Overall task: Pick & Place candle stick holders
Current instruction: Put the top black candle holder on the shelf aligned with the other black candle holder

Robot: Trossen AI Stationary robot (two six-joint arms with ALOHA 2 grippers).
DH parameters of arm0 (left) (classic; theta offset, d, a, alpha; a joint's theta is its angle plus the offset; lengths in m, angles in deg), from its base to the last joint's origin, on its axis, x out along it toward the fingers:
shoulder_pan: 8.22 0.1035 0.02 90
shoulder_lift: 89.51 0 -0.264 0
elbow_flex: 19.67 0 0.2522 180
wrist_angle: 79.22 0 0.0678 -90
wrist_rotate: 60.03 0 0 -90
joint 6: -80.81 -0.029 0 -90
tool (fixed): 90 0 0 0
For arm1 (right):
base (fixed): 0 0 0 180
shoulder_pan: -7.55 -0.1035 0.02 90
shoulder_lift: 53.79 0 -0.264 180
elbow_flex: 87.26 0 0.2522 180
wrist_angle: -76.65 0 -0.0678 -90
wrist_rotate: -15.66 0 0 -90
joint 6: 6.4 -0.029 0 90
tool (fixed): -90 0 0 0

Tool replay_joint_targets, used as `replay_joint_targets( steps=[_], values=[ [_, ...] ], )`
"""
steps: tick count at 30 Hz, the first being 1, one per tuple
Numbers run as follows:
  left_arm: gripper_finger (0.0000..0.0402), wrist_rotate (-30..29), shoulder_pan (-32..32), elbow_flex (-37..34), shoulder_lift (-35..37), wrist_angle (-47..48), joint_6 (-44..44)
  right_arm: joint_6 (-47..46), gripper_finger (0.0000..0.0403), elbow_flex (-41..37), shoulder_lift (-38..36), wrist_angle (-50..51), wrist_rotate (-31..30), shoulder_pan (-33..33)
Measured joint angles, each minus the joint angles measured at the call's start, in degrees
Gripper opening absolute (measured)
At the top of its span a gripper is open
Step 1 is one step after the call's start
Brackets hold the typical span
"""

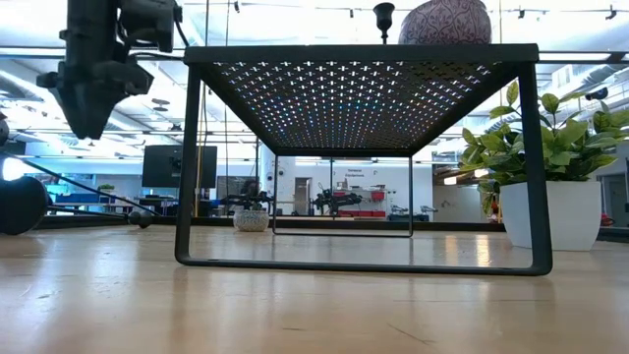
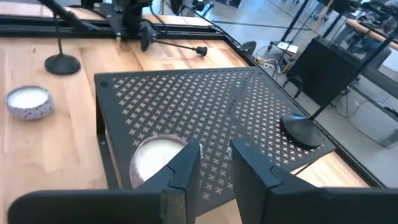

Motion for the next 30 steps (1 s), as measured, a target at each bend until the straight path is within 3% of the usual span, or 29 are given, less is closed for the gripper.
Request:
replay_joint_targets(
  steps=[8,20,30],
  values=[
    [0.0231,3.37,5.14,0.00,-3.99,-1.51,2.38,0.42,0.0086,-1.26,0.00,-0.62,0.10,-0.11],
    [0.0225,6.22,8.86,-0.52,-11.33,-4.97,0.71,0.64,0.0086,-1.26,0.00,-0.77,1.60,-1.75],
    [0.0225,9.99,12.29,-12.96,-11.48,-15.01,-2.45,1.28,0.0086,-1.26,0.00,-0.81,0.68,-2.70]
  ],
)
